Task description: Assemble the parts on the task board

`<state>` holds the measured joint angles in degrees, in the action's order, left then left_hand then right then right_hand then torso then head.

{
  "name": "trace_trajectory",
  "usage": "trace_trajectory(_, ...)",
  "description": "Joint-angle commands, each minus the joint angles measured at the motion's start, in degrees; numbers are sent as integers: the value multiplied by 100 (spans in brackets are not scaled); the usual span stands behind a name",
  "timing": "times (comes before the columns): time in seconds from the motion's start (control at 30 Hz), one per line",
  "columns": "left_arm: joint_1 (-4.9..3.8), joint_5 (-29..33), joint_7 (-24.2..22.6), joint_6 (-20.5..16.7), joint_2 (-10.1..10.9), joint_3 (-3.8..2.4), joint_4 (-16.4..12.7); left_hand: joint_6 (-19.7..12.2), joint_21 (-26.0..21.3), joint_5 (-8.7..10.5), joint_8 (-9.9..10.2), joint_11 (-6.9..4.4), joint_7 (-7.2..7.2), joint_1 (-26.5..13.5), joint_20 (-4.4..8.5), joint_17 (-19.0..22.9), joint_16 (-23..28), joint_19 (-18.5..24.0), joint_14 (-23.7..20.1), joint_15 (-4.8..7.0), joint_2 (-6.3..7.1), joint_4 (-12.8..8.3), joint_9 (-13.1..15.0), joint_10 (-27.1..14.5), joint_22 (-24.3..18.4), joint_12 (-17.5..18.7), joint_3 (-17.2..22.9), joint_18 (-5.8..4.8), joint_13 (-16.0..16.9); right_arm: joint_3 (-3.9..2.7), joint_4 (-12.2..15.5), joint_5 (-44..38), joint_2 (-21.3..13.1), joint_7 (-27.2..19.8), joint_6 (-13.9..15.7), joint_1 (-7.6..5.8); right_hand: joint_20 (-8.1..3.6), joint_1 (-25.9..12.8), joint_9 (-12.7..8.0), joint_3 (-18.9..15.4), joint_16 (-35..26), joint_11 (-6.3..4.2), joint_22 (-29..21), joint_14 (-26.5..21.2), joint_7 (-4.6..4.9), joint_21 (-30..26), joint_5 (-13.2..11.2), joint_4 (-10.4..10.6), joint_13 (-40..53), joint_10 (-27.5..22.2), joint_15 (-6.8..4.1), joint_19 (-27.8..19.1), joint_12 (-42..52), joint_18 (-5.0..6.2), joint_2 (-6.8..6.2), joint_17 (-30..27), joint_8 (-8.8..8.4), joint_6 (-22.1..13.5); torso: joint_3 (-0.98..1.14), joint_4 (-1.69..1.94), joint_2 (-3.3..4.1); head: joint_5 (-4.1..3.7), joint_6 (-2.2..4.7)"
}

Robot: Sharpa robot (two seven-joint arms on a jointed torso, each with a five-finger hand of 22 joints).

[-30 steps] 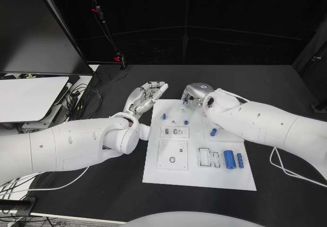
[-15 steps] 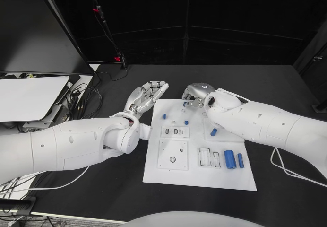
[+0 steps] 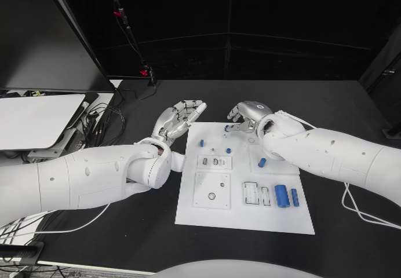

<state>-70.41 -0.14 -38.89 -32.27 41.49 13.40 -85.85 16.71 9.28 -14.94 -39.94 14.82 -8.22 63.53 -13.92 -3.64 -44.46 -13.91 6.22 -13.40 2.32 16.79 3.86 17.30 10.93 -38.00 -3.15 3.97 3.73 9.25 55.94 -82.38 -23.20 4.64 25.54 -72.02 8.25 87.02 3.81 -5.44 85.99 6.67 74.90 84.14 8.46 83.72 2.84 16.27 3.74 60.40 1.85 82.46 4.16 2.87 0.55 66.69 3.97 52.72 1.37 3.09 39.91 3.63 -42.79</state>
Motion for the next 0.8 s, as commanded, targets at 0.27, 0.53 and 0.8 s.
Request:
trace_trajectory(0.27, -7, -42, -1637, 58, 15, 4, 39, 53, 37, -23, -11, 6, -870, 2, -30, -7, -38, -4, -3, -39, -72, 10, -9, 31, 7, -33, 38, 53, -4, -10, 1189, 3340, -1162, -1232, 513, -260, -80, -614, 5, -61, -802, -111, -1414, -467, 115, -1066, 17, 3, 169, 276, -74, -1059, 438, 382, -207, -2042, 39, -816, -16, -38, -35, -58, 46)
trace_trajectory(0.53, 1, -42, -1634, 57, 6, 21, 77, 53, 37, -23, -11, 6, -870, 2, -30, -7, -38, -4, -3, -39, -72, 10, -9, 31, 7, -33, 38, 53, -4, -9, 1726, 2630, -1877, -1262, -162, -459, -153, -832, 68, 103, -1755, -249, -2863, -1242, -201, -2337, 32, 11, 630, 332, -162, -2086, 1237, 648, -276, -3794, 334, -1158, -22, -37, -42, -178, 107)
trace_trajectory(0.8, 5, -42, -1631, 49, -6, 23, 91, 54, 39, -29, -9, 9, -871, 9, -34, -7, -40, -4, -2, -44, -72, 10, -9, 34, 9, -34, 36, 52, -4, -1, 1730, 1905, -2160, -1009, -531, -489, -326, -1292, 249, -58, -117, -547, -2879, -306, -553, -2761, 50, -25, 6861, 902, -324, -2375, 7673, 617, -174, 380, 1360, -1831, -25, -29, -40, -341, 169)
